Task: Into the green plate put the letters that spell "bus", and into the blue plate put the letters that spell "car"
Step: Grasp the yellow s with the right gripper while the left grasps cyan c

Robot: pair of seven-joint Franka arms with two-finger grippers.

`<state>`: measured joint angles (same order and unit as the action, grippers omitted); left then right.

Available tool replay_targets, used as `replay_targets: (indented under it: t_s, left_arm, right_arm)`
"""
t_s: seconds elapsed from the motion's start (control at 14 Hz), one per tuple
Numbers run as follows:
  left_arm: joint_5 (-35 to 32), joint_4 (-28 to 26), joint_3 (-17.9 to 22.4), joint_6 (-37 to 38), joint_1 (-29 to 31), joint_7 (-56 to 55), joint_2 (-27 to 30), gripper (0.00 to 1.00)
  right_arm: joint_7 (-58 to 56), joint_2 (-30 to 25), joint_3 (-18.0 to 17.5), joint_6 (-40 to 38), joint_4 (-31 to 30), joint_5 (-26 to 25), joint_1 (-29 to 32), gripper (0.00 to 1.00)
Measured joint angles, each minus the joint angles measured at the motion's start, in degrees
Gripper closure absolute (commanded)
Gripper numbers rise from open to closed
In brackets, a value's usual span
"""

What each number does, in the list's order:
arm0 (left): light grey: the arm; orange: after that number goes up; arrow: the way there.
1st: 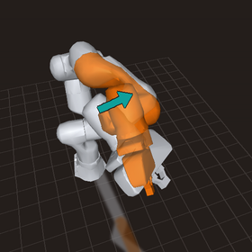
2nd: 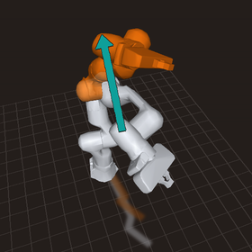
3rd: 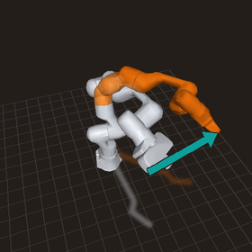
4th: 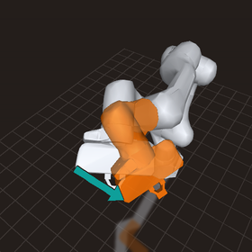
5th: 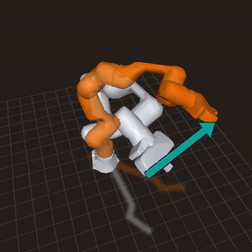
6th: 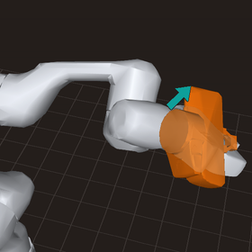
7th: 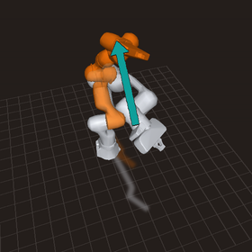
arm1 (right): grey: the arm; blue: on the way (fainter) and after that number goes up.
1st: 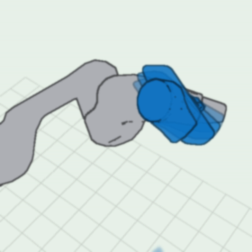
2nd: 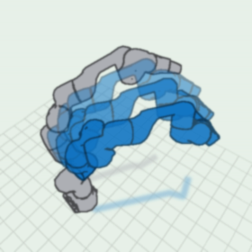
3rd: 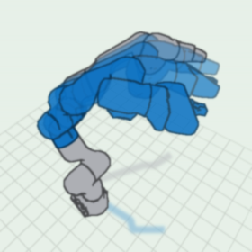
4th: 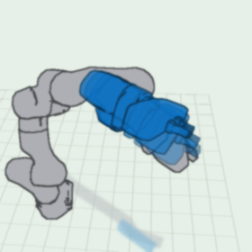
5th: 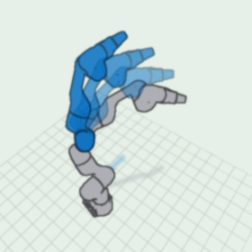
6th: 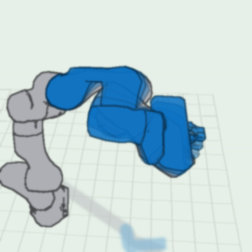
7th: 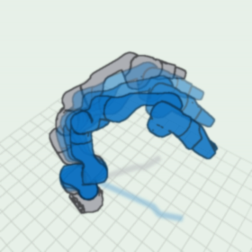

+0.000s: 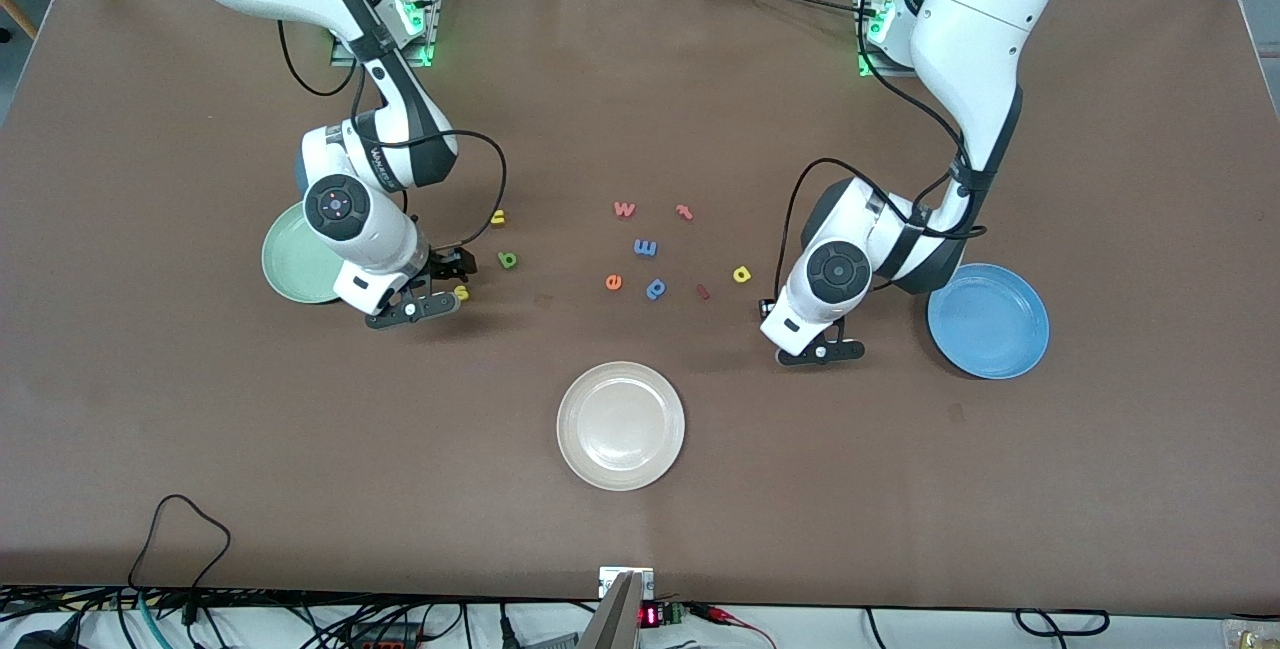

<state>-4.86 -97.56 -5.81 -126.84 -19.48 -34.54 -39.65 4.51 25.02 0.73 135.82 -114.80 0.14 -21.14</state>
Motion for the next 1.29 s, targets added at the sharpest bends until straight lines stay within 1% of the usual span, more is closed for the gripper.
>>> replay_targets:
  t_s: [0.07,0.14,0.29,0.43,0.57,0.71,0.86,0.93,1.0,1.07,1.14,1.21,1.29]
  left_arm:
    - [-0.03,-0.03,0.08,0.04,0.05,0.0,0.0,0.41]
    - [-0.04,-0.14,0.11,0.08,0.06,0.0,0.0,0.41]
    - [-0.04,-0.73,-0.03,0.09,0.11,0.0,0.03,0.47]
    - [-0.04,-1.57,-0.97,0.09,0.55,-0.05,0.58,0.47]
    - [-0.04,-2.76,-2.77,-0.13,2.05,-0.16,1.57,0.47]
    - [-0.04,-4.86,-3.94,-2.41,3.3,-0.18,2.53,0.47]
    - [-0.04,-7.81,-4.21,-6.42,3.73,-0.18,3.13,0.47]
    - [-0.04,-8.97,-4.28,-8.21,3.84,-0.18,3.29,0.49]
    - [-0.04,-9.6,-4.35,-9.16,3.89,-0.19,3.55,0.52]
    - [-0.04,-9.97,-4.37,-9.4,3.9,-0.19,3.88,0.6]
    - [-0.04,-10.22,-4.39,-9.41,3.91,-0.19,4.07,0.72]
    - [-0.04,-10.33,-4.41,-9.51,3.91,-0.19,4.12,0.8]
    - [-0.04,-10.34,-4.52,-9.62,3.93,-0.19,4.18,0.86]
  right_arm:
    - [-0.14,0.36,-0.06,0.83,0.05,0.0,-0.38,0.0]
    - [-0.28,0.91,-0.11,1.88,0.1,0.0,-0.97,0.03]
    - [-1.01,2.76,-0.2,4.51,0.13,-0.01,-1.82,0.24]
    - [-2.5,4.39,-0.18,5.95,0.21,-0.01,-1.9,0.33]
    - [-3.48,5.18,-0.18,6.43,0.29,-0.02,-1.91,0.46]
    - [-3.82,5.28,-0.17,6.48,0.43,-0.02,-1.91,0.46]
    - [-4.09,5.28,-0.16,6.49,0.59,-0.02,-1.91,0.5]
    - [-4.26,5.29,-0.16,6.48,0.59,-0.02,-1.91,0.5]
    - [-4.36,5.33,-0.16,6.48,0.59,-0.03,-1.9,0.5]
    - [-4.41,5.38,-0.14,6.48,0.58,-0.03,-1.9,0.5]
    - [-4.46,5.48,-0.14,6.48,0.58,-0.04,-1.9,0.5]
    - [-4.5,5.68,-0.13,6.53,0.58,-0.05,-1.89,0.5]
    - [-4.51,5.93,-0.1,6.67,0.58,-0.05,-1.87,0.5]
